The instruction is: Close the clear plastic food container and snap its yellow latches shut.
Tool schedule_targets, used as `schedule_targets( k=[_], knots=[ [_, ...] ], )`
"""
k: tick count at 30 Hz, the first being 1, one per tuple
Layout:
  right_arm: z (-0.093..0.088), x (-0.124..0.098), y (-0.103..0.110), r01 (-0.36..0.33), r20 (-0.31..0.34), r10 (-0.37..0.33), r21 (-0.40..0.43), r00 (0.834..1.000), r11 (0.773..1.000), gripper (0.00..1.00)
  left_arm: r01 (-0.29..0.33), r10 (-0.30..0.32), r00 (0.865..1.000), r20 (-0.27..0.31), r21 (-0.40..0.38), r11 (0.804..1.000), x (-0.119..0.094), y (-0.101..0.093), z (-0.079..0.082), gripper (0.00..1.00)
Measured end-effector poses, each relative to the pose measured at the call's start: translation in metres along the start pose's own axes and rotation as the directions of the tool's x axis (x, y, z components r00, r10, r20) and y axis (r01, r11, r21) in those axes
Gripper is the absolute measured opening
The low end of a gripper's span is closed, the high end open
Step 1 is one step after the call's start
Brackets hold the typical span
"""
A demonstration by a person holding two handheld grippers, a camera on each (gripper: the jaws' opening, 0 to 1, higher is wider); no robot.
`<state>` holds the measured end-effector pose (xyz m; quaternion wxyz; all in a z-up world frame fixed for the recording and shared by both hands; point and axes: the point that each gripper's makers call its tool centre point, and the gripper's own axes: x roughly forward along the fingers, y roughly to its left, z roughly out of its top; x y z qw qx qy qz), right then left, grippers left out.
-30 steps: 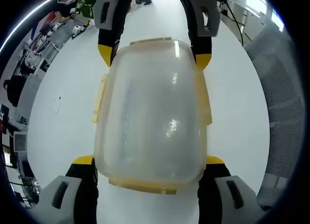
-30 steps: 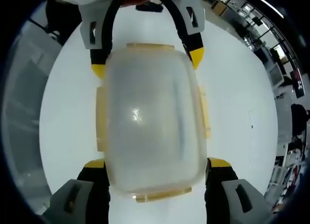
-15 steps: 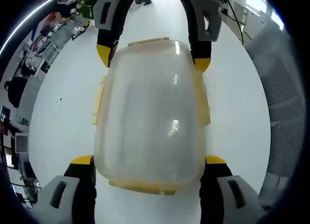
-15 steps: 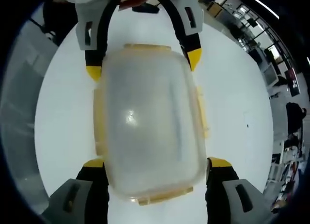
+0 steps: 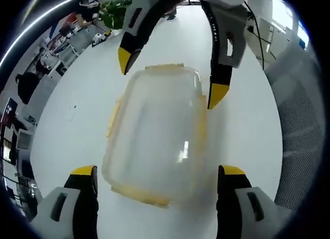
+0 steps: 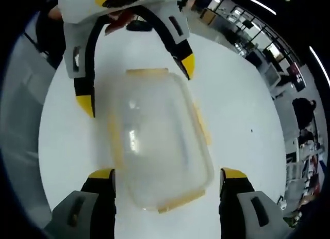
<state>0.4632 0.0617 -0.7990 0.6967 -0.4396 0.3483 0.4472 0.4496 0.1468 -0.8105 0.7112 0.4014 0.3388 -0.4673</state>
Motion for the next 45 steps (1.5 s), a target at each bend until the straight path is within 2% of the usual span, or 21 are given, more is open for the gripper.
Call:
schedule_targets(
  k=[8,12,19,24,28,30,33,37,40,43,45],
  knots=[
    [-0.002,-0.008,0.010,0.026,0.039,-0.028,0.057,0.999,0.998,0.82,-0.047,0.050,0.998,0.031,-0.087,0.995,-0.010,-0.006,-0.010,0.99],
    [0.001,-0.014,0.013,0.041,0.071,-0.049,0.116,0.996,0.992,0.82,-0.064,0.070,0.997,0.046,-0.123,0.990,-0.015,-0.012,-0.013,0.99],
    [0.001,-0.023,0.019,0.054,0.120,-0.081,0.212,0.989,0.976,0.82,-0.089,0.112,0.989,0.095,-0.215,0.973,-0.024,-0.015,-0.014,0.99],
    [0.000,-0.031,0.021,0.067,0.159,-0.116,0.286,0.980,0.956,0.82,-0.103,0.151,0.978,0.141,-0.301,0.948,-0.034,-0.015,-0.013,0.99],
    [-0.002,-0.038,0.023,0.080,0.178,-0.142,0.319,0.974,0.944,0.81,-0.109,0.169,0.972,0.165,-0.323,0.940,-0.038,-0.019,-0.012,0.99],
    [-0.004,-0.042,0.023,0.103,0.182,-0.170,0.330,0.969,0.938,0.81,-0.126,0.195,0.962,0.193,-0.324,0.938,-0.042,-0.018,-0.009,0.98],
    [-0.006,-0.046,0.027,0.105,0.201,-0.190,0.369,0.961,0.923,0.81,-0.115,0.212,0.949,0.234,-0.369,0.922,-0.047,-0.021,-0.004,0.98],
    [-0.008,-0.050,0.033,0.091,0.222,-0.200,0.421,0.954,0.902,0.81,-0.108,0.216,0.942,0.255,-0.380,0.919,-0.050,-0.027,-0.002,0.97],
    [-0.010,-0.055,0.038,0.089,0.240,-0.215,0.447,0.947,0.890,0.81,-0.096,0.223,0.936,0.274,-0.412,0.906,-0.053,-0.031,-0.002,0.97],
    [-0.011,-0.057,0.039,0.084,0.256,-0.229,0.475,0.939,0.876,0.81,-0.092,0.230,0.934,0.273,-0.439,0.894,-0.053,-0.035,-0.007,0.97],
    [-0.014,-0.060,0.039,0.089,0.272,-0.253,0.499,0.929,0.862,0.81,-0.092,0.236,0.931,0.279,-0.445,0.891,-0.055,-0.040,-0.010,0.96]
  ],
)
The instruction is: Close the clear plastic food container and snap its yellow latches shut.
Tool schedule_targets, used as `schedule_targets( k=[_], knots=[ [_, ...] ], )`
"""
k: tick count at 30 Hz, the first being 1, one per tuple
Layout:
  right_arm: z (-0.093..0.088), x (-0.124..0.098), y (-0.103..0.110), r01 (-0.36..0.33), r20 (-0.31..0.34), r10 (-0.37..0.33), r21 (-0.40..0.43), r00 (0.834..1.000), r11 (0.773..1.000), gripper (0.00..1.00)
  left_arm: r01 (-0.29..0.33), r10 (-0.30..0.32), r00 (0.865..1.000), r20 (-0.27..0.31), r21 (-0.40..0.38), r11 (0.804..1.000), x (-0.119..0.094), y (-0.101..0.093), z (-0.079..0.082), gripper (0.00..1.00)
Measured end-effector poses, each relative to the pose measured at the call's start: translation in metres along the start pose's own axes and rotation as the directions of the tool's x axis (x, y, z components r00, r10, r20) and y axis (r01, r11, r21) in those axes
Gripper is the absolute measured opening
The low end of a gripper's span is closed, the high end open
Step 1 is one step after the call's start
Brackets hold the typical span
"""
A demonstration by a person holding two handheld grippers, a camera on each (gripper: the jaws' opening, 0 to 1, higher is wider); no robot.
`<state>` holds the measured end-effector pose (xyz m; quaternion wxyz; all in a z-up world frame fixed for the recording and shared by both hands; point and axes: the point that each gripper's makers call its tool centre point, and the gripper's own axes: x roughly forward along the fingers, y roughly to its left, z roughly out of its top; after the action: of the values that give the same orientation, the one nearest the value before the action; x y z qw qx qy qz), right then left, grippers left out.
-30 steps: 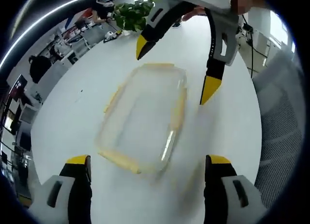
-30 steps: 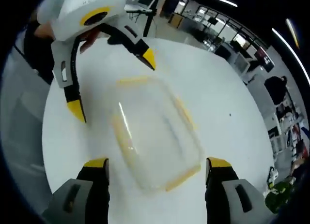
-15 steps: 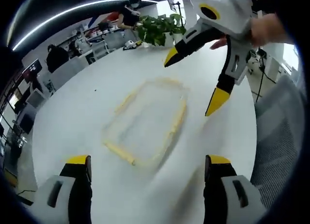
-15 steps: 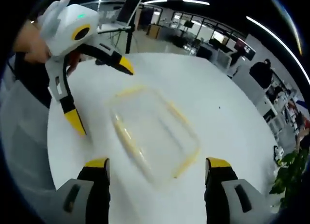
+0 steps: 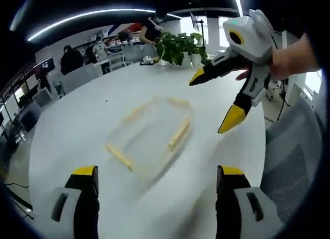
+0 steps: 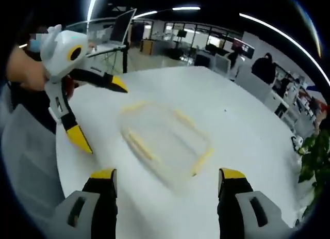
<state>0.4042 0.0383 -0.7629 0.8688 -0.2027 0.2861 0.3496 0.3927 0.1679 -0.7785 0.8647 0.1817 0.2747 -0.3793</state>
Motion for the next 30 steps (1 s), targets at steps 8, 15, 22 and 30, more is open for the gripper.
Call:
schedule_targets(
  k=[8,15,22,30],
  knots=[
    [-0.001,-0.014,0.001,0.015,0.068,-0.022,0.097,0.997,0.995,0.81,-0.047,0.058,0.996,0.067,-0.162,0.986,-0.017,0.003,-0.006,0.93],
    [-0.009,-0.023,0.005,0.011,0.085,-0.026,0.165,0.996,0.986,0.81,-0.053,0.081,0.991,0.105,-0.249,0.967,-0.028,0.003,-0.006,0.90],
    [-0.013,-0.037,0.007,0.018,0.123,-0.044,0.207,0.991,0.978,0.81,-0.036,0.095,0.984,0.152,-0.351,0.936,-0.040,-0.001,-0.006,0.86],
    [-0.017,-0.050,0.011,0.024,0.139,-0.056,0.225,0.989,0.974,0.81,-0.033,0.115,0.978,0.174,-0.416,0.909,-0.052,-0.004,-0.007,0.81]
  ],
)
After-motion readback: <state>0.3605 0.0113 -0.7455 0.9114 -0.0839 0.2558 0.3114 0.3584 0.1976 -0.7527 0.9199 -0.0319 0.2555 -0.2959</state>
